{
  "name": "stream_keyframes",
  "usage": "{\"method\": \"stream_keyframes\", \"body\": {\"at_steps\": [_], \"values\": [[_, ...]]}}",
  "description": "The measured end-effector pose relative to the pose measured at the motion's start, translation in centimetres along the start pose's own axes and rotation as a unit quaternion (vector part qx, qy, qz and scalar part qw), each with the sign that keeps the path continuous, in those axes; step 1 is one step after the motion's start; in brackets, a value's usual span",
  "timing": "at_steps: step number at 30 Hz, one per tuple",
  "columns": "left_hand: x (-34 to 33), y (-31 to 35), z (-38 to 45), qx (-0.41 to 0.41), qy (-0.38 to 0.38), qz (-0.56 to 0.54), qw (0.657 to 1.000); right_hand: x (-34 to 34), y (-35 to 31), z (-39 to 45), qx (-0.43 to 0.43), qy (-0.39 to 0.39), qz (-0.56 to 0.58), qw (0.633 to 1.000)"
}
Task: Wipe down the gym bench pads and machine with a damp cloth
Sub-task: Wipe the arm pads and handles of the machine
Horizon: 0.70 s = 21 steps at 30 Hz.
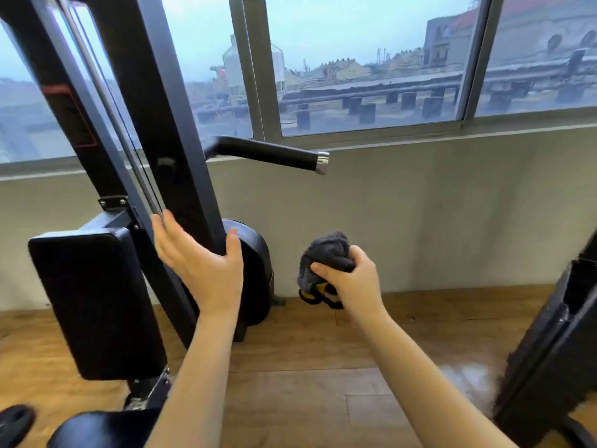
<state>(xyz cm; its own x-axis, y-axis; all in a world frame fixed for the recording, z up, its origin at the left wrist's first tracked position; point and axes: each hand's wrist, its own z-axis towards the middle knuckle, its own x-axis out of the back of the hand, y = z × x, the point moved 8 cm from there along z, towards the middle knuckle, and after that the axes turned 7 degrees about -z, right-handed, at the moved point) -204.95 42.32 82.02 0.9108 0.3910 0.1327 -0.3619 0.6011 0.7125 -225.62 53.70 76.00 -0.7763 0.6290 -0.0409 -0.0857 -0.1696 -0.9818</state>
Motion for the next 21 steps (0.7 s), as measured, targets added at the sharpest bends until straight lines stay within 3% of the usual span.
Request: {"method": "stream_keyframes", "body": {"at_steps": [3, 8, 12, 16, 19, 21], "values": [[-1.3, -2.1, 0.8, 0.093, 0.026, -0.023, 0.995, -0.9, 1.6, 2.8, -0.017, -0.010, -0.017, 1.000], [-2.3, -2.7, 0.5, 0.051, 0.122, 0.011, 0.991, -1.9, 3.2, 8.0, -0.017, -0.023, -0.003, 1.000], [-2.4, -3.4, 1.0, 0.042, 0.136, 0.030, 0.989, -5.1, 4.1, 12.2, -0.011, -0.114, -0.004, 0.993], [-1.9, -2.0, 1.3, -0.043, 0.168, 0.128, 0.977, -10.0, 5.9, 15.4, -0.028, -0.180, 0.042, 0.982], [-2.8, 0.1, 1.0, -0.110, 0.199, 0.247, 0.942, -13.4, 6.7, 17.7, -0.024, -0.231, 0.069, 0.970], [-5.0, 1.2, 0.5, -0.151, 0.175, 0.347, 0.909, -14.9, 7.2, 19.0, -0.018, -0.275, 0.062, 0.959]]}}
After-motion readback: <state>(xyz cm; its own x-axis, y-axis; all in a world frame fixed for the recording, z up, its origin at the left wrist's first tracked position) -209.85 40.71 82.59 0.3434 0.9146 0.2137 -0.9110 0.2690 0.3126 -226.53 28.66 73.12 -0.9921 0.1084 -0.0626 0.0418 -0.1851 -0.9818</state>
